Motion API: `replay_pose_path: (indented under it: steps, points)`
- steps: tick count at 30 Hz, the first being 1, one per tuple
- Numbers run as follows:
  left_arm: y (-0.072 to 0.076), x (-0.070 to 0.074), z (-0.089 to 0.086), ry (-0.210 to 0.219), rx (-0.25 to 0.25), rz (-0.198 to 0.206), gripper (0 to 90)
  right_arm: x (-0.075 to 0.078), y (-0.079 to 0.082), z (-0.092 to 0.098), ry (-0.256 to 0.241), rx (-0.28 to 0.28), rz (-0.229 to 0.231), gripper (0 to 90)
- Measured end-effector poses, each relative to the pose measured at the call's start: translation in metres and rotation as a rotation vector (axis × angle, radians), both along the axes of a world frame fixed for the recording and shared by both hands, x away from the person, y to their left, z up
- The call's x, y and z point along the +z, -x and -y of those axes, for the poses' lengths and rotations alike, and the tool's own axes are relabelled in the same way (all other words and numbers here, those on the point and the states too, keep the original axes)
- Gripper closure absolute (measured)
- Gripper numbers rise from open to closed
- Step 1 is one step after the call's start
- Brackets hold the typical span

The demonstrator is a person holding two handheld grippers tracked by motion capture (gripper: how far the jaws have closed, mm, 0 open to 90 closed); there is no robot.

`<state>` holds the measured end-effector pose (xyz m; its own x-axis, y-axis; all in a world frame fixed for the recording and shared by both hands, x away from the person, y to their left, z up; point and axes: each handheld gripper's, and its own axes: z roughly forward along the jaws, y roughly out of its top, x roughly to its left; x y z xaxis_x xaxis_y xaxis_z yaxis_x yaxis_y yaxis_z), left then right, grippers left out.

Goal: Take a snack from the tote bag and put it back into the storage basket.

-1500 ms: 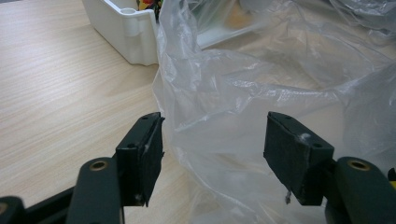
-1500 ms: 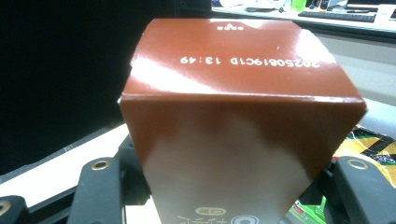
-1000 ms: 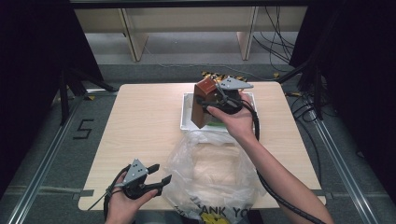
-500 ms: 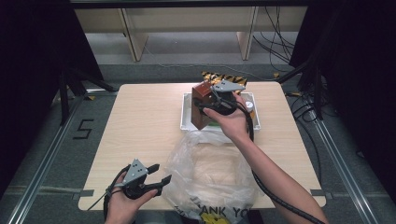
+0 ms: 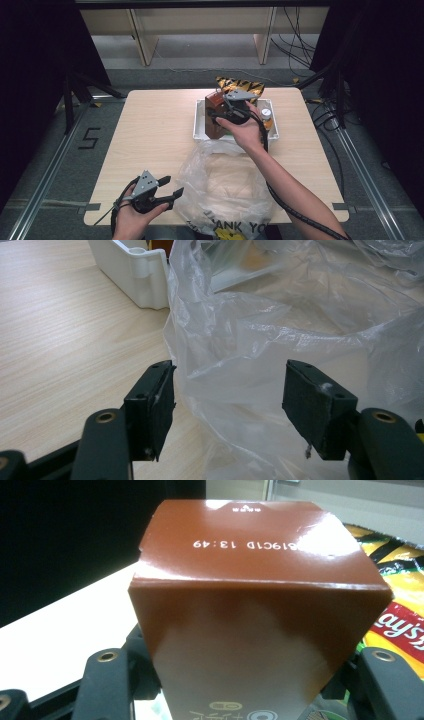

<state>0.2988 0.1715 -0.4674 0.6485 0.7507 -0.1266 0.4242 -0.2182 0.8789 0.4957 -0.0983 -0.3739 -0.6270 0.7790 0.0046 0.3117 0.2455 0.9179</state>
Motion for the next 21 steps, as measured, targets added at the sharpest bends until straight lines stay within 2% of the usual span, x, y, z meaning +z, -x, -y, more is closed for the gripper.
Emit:
replay_pose_path:
  steps: [1, 2, 3, 5, 6, 7, 9, 11, 12, 13, 16, 19, 21]
  points:
    - [0.000, 0.000, 0.000, 0.000, 0.001, -0.004, 36.8, -0.001, 0.000, 0.000, 0.008, 0.006, -0.012, 38.1]
    - [0.000, 0.000, 0.000, 0.003, -0.002, -0.004, 36.8, -0.002, -0.001, -0.001, -0.005, 0.003, -0.018, 38.0]
    - [0.000, 0.000, 0.000, 0.005, -0.006, -0.004, 36.8, -0.004, -0.003, 0.000, 0.015, 0.015, 0.003, 38.0]
    - [-0.001, -0.001, 0.000, 0.006, -0.006, 0.001, 36.8, -0.005, -0.003, -0.001, 0.011, 0.004, -0.017, 38.0]
    - [-0.001, -0.001, 0.000, 0.003, -0.006, -0.003, 36.8, -0.007, -0.005, -0.001, 0.024, 0.018, 0.002, 38.0]
    - [-0.001, -0.001, 0.000, 0.004, -0.005, -0.003, 36.8, -0.008, -0.004, -0.002, 0.004, -0.005, -0.019, 38.0]
    - [0.000, -0.001, 0.000, 0.002, -0.003, 0.000, 36.8, -0.010, -0.005, -0.002, 0.017, -0.003, -0.023, 38.0]
    - [0.000, 0.000, 0.000, -0.001, 0.001, 0.001, 36.8, -0.011, -0.006, -0.003, 0.009, -0.003, -0.030, 38.0]
    - [0.000, 0.000, 0.000, 0.000, 0.002, 0.000, 36.8, -0.012, -0.007, -0.002, 0.022, -0.001, -0.015, 38.0]
    - [-0.001, 0.000, -0.001, -0.006, -0.005, 0.004, 36.8, -0.014, -0.007, -0.002, 0.013, -0.001, -0.018, 38.0]
    - [0.000, 0.000, 0.000, 0.000, 0.003, 0.000, 36.8, -0.018, -0.006, -0.003, 0.031, -0.006, -0.052, 38.0]
    - [0.000, 0.000, 0.000, 0.002, 0.002, -0.001, 36.8, -0.022, -0.008, -0.003, 0.036, -0.006, -0.043, 37.9]
    - [0.000, -0.001, 0.000, 0.003, -0.004, -0.002, 36.8, -0.024, -0.007, -0.004, 0.038, 0.000, -0.060, 37.9]
